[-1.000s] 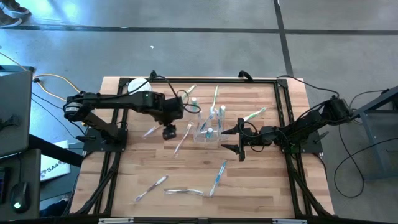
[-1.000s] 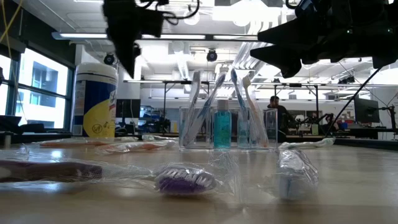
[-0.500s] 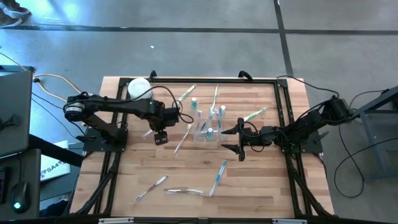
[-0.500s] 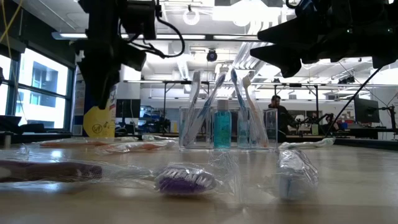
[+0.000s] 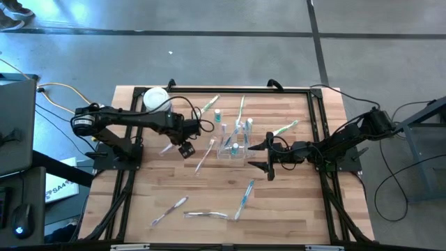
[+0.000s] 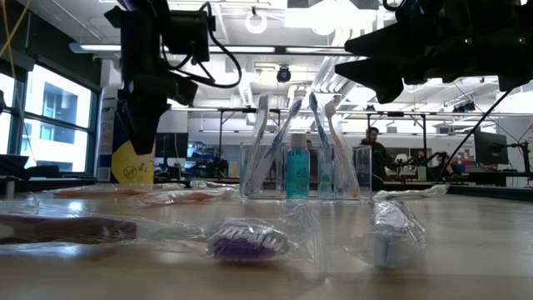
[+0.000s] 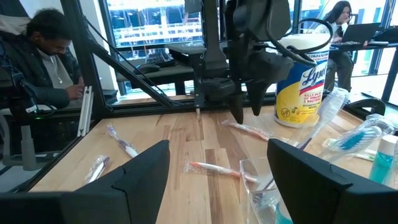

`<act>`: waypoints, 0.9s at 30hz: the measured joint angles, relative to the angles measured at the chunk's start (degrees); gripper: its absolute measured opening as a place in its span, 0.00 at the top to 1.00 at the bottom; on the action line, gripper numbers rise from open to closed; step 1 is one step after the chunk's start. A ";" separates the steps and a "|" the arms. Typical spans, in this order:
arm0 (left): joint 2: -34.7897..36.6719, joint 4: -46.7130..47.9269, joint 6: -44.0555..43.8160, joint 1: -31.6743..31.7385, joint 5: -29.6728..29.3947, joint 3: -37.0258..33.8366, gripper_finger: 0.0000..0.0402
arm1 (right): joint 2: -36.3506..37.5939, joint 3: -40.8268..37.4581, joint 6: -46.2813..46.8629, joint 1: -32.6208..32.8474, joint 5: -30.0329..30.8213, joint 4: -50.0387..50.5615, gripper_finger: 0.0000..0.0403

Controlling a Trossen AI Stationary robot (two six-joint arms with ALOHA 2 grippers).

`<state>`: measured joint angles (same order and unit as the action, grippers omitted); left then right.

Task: Pick & Place toothbrushing station
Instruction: Put the left orange toothbrush into the left section of the transparent organizer

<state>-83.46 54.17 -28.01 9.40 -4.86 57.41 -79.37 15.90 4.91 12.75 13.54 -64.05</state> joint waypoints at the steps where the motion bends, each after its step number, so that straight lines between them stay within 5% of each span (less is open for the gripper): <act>1: 0.00 0.14 0.07 0.61 0.18 0.00 0.40 | -0.02 0.00 0.00 0.00 0.00 0.00 0.35; 13: 0.00 -0.61 3.37 7.19 2.18 -1.91 0.40 | -0.01 0.00 0.01 0.00 -0.02 0.41 0.35; 27: 0.00 -4.76 3.80 7.49 0.37 -6.64 0.40 | -0.01 0.00 -0.09 0.00 0.00 0.48 0.35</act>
<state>-83.46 49.41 -24.21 16.88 -4.48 50.76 -79.39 15.90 4.82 12.75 13.54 -63.57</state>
